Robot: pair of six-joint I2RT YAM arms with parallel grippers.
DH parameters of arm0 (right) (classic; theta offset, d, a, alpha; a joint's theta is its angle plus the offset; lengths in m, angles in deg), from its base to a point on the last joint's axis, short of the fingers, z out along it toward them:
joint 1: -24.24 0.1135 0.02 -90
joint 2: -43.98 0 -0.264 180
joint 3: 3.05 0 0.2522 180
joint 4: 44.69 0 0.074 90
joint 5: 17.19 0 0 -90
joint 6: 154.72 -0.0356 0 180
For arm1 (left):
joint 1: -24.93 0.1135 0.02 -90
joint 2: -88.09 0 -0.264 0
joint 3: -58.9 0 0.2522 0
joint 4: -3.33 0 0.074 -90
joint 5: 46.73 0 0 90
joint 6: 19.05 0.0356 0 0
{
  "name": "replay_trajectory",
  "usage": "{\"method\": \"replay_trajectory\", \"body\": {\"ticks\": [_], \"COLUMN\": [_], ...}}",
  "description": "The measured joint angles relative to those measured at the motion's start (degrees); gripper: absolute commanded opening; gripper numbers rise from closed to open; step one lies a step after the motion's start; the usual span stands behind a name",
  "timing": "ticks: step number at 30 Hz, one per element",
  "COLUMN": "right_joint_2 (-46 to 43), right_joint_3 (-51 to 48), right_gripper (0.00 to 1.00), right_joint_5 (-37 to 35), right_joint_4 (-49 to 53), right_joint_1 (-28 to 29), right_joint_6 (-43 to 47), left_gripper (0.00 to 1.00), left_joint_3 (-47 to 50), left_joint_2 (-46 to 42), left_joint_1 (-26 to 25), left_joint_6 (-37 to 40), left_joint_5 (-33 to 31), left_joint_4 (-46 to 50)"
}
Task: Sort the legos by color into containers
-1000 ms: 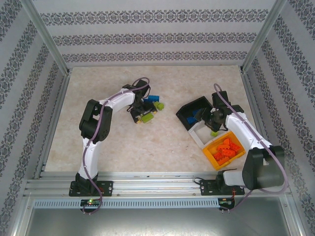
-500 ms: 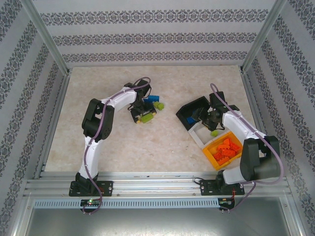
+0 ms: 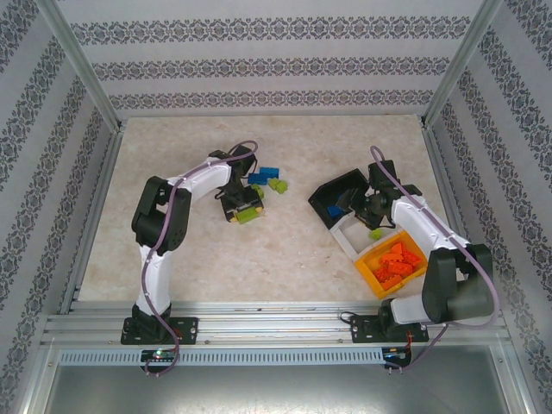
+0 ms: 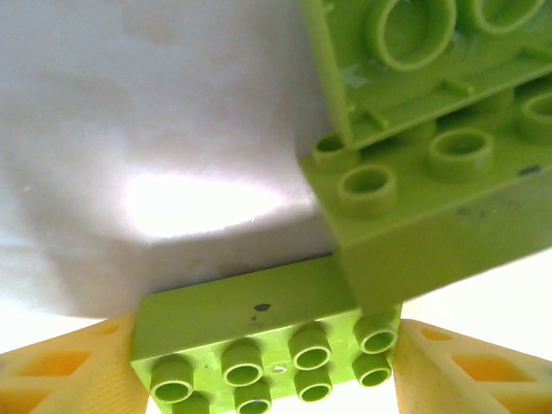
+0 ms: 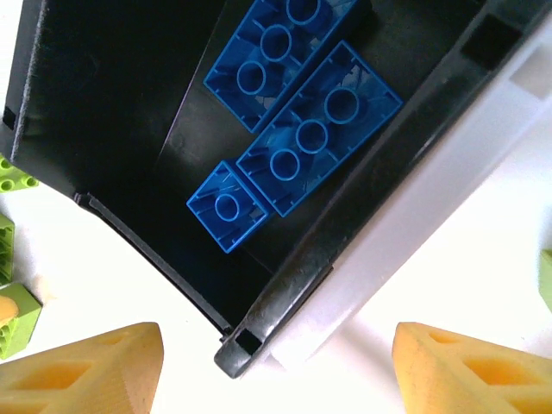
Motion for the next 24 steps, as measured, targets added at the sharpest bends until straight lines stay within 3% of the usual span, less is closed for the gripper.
{"method": "replay_trajectory", "body": {"ticks": [6,12,19,24], "right_joint_2": [-4.2,-13.7,-31.8,-35.7], "right_joint_3": [1.6,2.2,2.9,7.7], "right_gripper": [0.71,0.71,0.71,0.72], "right_joint_5": [-1.7,-4.5,-0.4,0.3], "right_joint_4": [4.4,10.2,4.5,5.7], "right_joint_1": [0.0,-2.4,-2.5,-2.5], "right_joint_6": [1.2,1.3,-1.8,-1.7], "left_gripper": [0.70,0.70,0.70,0.70], "left_joint_3": [2.6,-0.3,-12.1,-25.0], "left_joint_2": [-6.8,-7.4,2.4,12.2], "left_joint_1": [-1.0,-6.7,-13.0,-17.4], "left_joint_6": [1.5,2.6,0.5,-1.5], "left_joint_5": [4.2,12.1,21.9,25.9], "left_joint_4": [-4.0,-11.6,-21.3,-23.8]}}
